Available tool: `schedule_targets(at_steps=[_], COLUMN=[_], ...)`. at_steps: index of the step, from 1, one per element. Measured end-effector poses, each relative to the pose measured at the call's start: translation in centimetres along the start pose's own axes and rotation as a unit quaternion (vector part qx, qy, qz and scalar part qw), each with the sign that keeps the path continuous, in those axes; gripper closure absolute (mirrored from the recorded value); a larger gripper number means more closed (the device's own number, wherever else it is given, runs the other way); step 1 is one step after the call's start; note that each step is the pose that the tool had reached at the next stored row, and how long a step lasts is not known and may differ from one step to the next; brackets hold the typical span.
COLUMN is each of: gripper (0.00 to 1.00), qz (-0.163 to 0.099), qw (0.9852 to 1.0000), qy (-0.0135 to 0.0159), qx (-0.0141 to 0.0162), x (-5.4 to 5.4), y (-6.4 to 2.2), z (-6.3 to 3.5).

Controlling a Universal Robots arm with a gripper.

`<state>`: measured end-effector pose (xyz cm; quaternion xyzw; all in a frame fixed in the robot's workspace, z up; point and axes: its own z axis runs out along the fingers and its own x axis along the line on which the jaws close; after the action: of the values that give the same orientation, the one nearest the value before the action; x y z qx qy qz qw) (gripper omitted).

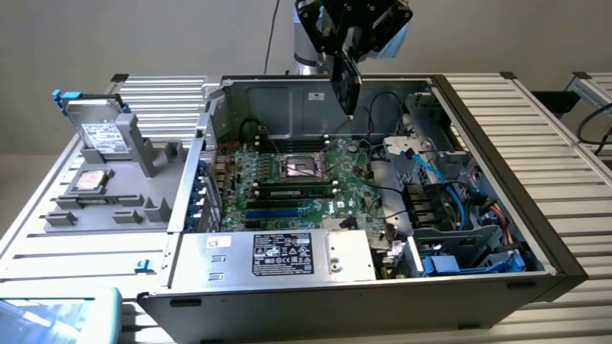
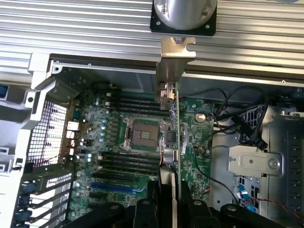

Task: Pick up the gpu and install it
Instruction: 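Insert the gpu into the slot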

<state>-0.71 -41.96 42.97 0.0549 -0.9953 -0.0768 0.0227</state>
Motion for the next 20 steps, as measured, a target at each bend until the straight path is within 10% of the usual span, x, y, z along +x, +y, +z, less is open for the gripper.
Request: schedule_targets(at_steps=[10, 20], gripper=[0.71, 0.71], qz=[-0.09, -0.179], qw=[0.9959, 0.9835], qy=[0.0135, 0.0268], qx=[-0.0011, 0.0021], x=[0.0, -0.01], y=[-0.01, -0.03], z=[0.08, 0.17])
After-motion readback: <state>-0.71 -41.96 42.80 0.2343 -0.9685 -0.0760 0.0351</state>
